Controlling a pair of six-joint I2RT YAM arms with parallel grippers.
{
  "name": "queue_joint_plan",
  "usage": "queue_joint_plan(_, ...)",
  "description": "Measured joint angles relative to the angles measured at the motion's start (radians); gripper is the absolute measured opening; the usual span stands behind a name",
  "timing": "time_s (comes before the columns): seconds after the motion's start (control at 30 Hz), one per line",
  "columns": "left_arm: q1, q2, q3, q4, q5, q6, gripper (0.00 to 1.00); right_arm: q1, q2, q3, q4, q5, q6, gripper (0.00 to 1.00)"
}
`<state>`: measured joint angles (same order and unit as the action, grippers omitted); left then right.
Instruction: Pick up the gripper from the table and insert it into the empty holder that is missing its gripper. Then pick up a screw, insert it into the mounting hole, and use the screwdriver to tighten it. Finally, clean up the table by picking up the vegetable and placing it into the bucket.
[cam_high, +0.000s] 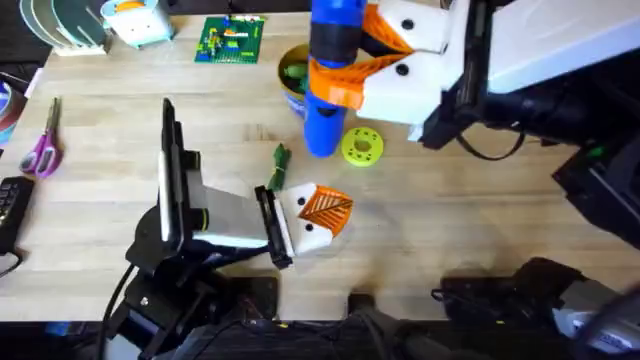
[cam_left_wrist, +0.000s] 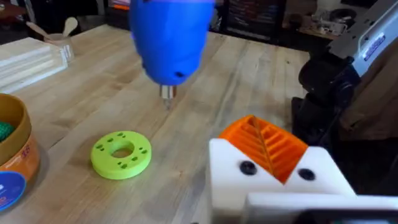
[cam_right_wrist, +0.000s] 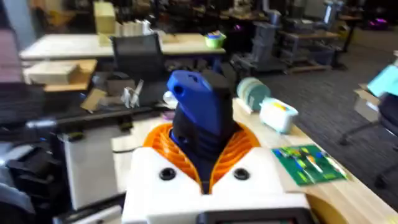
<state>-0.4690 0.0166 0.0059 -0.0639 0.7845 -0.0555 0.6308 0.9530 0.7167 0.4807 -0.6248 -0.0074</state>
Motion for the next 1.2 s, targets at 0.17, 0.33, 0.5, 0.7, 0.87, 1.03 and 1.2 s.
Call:
queue_joint_plan(0.17,0.0,0.0,0.0,0.0,0.0,0.0,0.008,-0.194,0.006,0.001,-0.211,0.04,-0.196,0.023)
queue_joint_plan(0.33,0.0,0.0,0.0,0.0,0.0,0.0,0.008,-0.355,0.061,0.01,-0.414,0.172,-0.457,0.023)
queue_joint_plan(0.5,0.0,0.0,0.0,0.0,0.0,0.0,0.008,-0.413,0.177,0.034,-0.528,0.447,-0.786,0.023)
queue_joint_plan(0.7,0.0,0.0,0.0,0.0,0.0,0.0,0.008,-0.417,0.381,0.047,-0.537,0.812,-1.075,0.023)
queue_joint_plan(0.87,0.0,0.0,0.0,0.0,0.0,0.0,0.008,-0.422,0.573,0.049,-0.547,0.954,-1.16,0.023)
queue_joint_plan(1.03,0.0,0.0,0.0,0.0,0.0,0.0,0.008,-0.416,0.658,0.07,-0.533,1.009,-1.198,0.023)
queue_joint_plan(1.2,0.0,0.0,0.0,0.0,-0.003,0.0,0.008,-0.413,0.672,0.083,-0.534,1.023,-1.199,0.136)
